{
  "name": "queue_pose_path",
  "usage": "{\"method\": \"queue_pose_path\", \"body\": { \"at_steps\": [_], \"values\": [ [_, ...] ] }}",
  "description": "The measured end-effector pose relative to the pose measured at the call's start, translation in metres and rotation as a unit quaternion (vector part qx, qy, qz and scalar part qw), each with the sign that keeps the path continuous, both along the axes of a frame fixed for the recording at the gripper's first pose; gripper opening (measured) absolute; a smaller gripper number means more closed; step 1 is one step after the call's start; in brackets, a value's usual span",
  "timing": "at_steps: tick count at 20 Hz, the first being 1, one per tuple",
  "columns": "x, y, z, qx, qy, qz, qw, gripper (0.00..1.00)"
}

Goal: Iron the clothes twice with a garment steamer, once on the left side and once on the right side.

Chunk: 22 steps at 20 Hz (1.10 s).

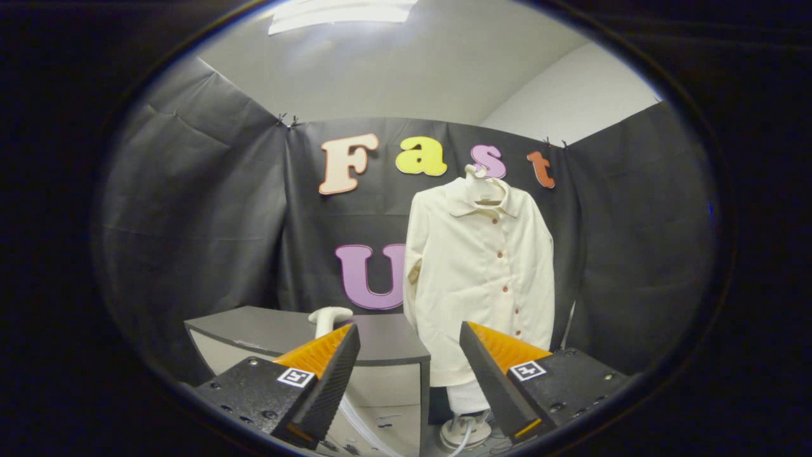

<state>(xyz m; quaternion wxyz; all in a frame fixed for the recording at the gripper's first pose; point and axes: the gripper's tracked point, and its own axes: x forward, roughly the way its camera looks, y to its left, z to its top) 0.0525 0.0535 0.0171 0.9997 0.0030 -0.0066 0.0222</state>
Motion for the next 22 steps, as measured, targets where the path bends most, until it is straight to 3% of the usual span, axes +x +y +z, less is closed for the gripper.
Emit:
{"method": "queue_pose_path", "body": {
  "at_steps": [2,9,15,22],
  "values": [
    [0.016,0.031,0.007,0.005,-0.006,0.05,0.999,0.96],
    [0.087,0.109,-0.003,-0.026,0.034,0.118,0.992,0.97],
    [0.164,0.133,-0.058,-0.022,0.128,0.125,0.984,0.98],
    [0.194,0.181,-0.104,-0.048,0.225,0.192,0.954,0.97]
  ]
}}
